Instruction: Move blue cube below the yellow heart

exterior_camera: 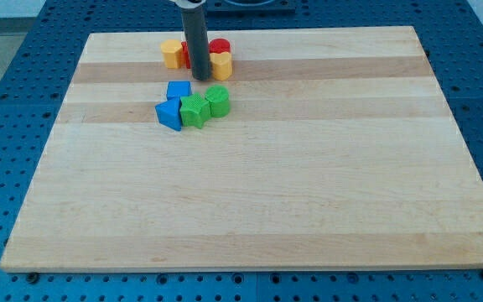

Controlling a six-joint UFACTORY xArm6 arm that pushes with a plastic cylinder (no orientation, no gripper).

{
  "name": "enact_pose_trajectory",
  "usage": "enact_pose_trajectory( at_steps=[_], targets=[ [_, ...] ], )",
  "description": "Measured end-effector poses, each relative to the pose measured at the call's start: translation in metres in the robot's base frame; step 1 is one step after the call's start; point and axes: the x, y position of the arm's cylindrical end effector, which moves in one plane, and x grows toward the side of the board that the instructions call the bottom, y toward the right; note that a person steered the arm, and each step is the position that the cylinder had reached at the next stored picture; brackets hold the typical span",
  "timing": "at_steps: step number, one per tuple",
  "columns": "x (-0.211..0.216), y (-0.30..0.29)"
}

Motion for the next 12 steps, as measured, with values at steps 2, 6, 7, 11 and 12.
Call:
enact_pose_trajectory(
  at_steps=[2,6,7,11,12],
  targets=[
    [0.000,0.012],
    [0.092,-0.141],
    [0.091,-0.112],
    [0.049,-0.026],
    [0.057,-0.073]
  ],
)
